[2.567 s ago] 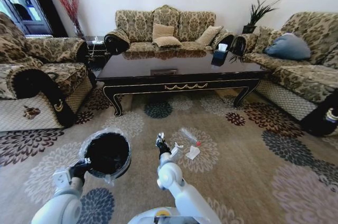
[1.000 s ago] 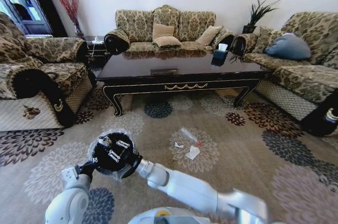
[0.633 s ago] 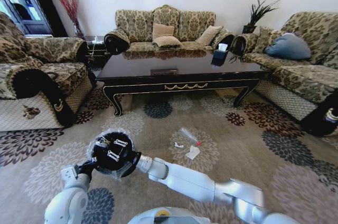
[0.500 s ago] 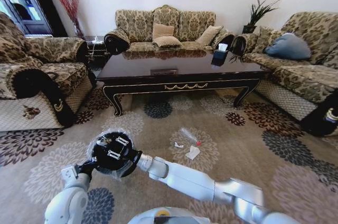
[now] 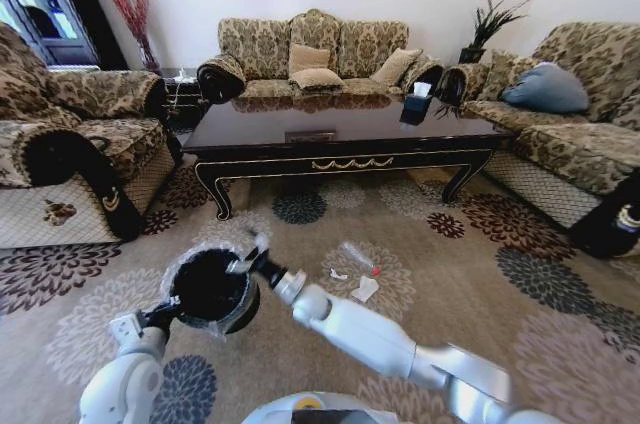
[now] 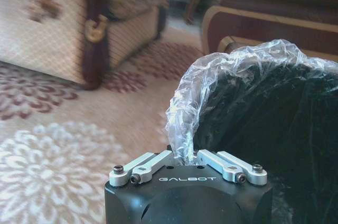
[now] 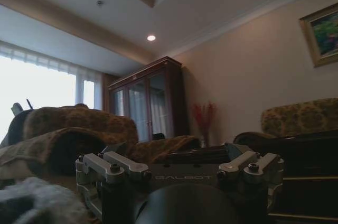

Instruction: Move to the front of the table and pick up the trash from the floor, then place it into the trash bin.

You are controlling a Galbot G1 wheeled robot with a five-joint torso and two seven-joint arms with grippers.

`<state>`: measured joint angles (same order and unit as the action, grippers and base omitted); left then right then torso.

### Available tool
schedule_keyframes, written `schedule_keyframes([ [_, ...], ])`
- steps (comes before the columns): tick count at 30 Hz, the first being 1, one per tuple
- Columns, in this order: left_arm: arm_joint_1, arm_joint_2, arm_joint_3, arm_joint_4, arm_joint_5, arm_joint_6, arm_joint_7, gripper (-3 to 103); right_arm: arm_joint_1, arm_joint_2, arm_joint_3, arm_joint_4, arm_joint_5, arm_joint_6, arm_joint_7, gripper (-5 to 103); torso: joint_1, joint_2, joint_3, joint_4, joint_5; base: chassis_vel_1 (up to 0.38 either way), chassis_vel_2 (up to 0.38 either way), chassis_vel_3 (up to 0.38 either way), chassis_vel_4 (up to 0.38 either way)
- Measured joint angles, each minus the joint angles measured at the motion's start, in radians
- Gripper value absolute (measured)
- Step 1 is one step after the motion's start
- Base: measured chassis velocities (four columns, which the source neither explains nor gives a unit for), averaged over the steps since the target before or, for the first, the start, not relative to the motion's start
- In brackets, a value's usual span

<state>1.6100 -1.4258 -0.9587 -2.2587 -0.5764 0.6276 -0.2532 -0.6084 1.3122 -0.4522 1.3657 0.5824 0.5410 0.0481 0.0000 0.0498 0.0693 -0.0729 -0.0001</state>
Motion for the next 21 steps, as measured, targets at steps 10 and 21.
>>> schedule_keyframes([
  [10,-0.02,0.065,-0.266,-0.001,-0.314,0.022,-0.054,2,-0.091,-0.066,0.224,-0.102,0.028,0.024,0.003,100,0.0,0.0,0.0,-0.0001,0.0001,0.0,0.0,0.0,0.0],
  [21,-0.025,0.13,-0.386,0.069,-0.473,0.026,-0.082,2,-0.239,-0.062,0.349,-0.135,0.023,0.003,0.036,100,0.0,0.0,0.0,0.0,-0.0001,0.0,0.0,0.0,0.0],
])
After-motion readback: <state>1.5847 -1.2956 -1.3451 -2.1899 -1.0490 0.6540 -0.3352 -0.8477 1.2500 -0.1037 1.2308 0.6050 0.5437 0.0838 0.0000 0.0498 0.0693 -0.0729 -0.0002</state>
